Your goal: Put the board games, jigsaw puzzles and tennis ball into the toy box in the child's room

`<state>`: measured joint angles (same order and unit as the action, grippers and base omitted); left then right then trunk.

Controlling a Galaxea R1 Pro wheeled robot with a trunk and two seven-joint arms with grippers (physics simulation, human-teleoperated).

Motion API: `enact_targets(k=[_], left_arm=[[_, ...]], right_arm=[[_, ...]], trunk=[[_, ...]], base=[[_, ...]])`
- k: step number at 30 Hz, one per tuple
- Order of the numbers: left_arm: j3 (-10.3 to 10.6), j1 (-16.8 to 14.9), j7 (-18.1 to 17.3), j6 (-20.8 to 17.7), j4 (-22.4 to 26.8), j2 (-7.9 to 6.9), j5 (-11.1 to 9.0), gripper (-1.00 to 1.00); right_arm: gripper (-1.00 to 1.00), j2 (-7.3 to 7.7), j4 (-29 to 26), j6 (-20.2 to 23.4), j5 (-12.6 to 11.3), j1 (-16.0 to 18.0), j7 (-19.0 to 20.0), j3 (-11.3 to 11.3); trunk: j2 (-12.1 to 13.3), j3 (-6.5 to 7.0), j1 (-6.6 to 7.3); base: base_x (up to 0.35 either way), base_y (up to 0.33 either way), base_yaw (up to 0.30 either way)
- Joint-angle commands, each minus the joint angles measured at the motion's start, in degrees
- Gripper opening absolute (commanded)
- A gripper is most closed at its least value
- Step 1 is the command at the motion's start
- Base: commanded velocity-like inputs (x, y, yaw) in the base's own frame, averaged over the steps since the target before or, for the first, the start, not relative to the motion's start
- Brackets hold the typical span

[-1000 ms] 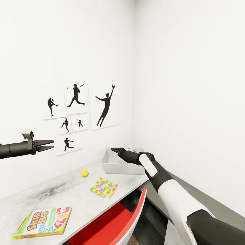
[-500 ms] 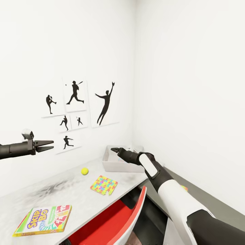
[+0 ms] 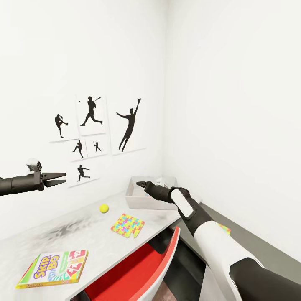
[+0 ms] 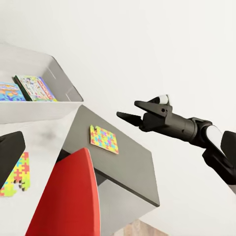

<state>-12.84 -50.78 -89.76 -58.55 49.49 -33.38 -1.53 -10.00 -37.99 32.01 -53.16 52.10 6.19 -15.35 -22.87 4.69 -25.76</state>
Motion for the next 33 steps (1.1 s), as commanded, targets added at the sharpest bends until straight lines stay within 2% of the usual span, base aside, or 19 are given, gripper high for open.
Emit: enact_targets(k=[1,15,21,33], left_arm=[[0.0,0.0,-0.2,-0.6,0.0,-0.02,0.0,1.0],[0.0,0.1,-0.2,-0.6,0.0,-0.03,0.0,1.0],[0.0,0.1,-0.2,-0.6,-0.1,-0.04,0.0,1.0],[0.1,0.3,-0.2,-0.6,-0.2,-0.02,0.0,1.0]], right_arm=[[1.0,0.0,0.0,0.1,0.1,0.0,0.1,0.0],[1.0,0.0,0.0,0.0,0.1,0.0,0.1,0.0],[1.0,0.0,0.0,0.0,0.1,0.0,0.0,0.0],[1.0,0.0,0.0,0.0,0.1,0.0,-0.2,-0.1]], trunk=[[0.0,-0.03,-0.02],[0.0,-0.04,-0.02],[0.0,-0.04,-0.02],[0.0,-0.2,-0.02]], base=[[0.0,0.0,0.0],[-0.001,0.0,0.012],[-0.088,0.079,0.23],[-0.18,0.221,0.272]])
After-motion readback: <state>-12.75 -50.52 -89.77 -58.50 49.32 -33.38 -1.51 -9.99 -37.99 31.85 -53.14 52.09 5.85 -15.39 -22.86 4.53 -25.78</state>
